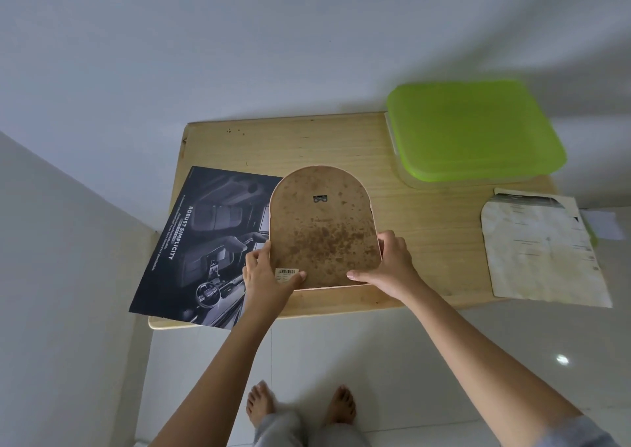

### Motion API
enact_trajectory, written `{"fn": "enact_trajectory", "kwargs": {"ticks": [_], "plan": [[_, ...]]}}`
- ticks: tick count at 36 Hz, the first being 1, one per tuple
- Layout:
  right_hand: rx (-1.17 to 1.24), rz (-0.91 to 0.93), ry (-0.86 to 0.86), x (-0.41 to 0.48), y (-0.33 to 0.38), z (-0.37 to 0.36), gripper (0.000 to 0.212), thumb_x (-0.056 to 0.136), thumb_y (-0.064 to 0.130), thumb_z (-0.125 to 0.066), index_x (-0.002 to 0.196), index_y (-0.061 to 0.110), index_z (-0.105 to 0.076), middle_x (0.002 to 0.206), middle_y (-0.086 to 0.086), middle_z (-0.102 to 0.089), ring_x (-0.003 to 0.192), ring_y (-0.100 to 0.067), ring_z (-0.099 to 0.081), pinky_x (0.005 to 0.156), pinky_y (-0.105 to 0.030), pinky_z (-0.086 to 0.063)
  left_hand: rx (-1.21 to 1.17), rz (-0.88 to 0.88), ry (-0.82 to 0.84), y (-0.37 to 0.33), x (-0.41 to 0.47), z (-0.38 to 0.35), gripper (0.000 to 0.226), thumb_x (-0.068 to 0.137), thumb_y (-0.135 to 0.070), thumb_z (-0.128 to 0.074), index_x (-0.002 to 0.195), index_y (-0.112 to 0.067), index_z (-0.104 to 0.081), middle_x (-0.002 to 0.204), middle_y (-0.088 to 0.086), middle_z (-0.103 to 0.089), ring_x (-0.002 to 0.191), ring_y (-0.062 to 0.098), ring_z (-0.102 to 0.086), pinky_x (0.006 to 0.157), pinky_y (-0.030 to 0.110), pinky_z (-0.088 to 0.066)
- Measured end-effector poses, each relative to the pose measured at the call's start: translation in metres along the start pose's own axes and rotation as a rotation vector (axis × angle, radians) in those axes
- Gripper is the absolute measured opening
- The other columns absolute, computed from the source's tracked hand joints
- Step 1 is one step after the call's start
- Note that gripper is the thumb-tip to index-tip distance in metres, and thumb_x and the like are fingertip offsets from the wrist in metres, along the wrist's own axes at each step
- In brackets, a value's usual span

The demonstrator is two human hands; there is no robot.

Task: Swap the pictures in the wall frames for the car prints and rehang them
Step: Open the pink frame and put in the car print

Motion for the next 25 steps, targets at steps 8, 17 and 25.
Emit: {"fn": "enact_trajectory", "kwargs": {"ticks": [8,17,25], "plan": [[-0.300,0.153,-0.054,0.010,0.037,0.009,0.109,0.065,0.050,-0.076,0.145,0.016,-0.011,0.147,-0.004,-0.014,0.134,-0.023,-0.020,0.106,-0.037,-0.034,0.100,-0.174,-0.018,-0.019,0.018,0.016,0.072,0.078,-0.040,-0.069,0.137,-0.016,-0.034,0.133,0.004,-0.034,0.123,0.021,-0.032,0.106,0.045,-0.035],[-0.467,0.323,0.133,0.043,0.083,-0.011,0.116,0.072,0.055,-0.070,0.148,0.015,0.008,0.156,-0.002,0.015,0.144,-0.021,0.012,0.116,-0.039,-0.007,0.500,-0.418,0.205,-0.058,0.058,0.007,0.096,0.084,-0.059,-0.051,0.149,-0.014,0.003,0.157,0.002,0.007,0.144,0.019,0.008,0.115,0.034,-0.001],[-0.521,0.323,0.143,0.050,0.075,-0.015,0.115,0.069,0.067,-0.063,0.149,0.016,0.002,0.156,0.005,0.013,0.144,-0.016,0.011,0.116,-0.037,-0.010,0.623,-0.387,0.310,-0.053,0.068,0.003,0.094,0.085,-0.063,-0.043,0.149,-0.015,0.006,0.156,0.002,0.014,0.144,0.022,0.010,0.115,0.035,-0.001]]}}
Point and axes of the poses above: each hand's wrist, its own x-axis towards the middle knuckle, its own z-axis out of the back of the hand, y = z × x, the point moved 5 cm from there along x, towards the middle knuckle
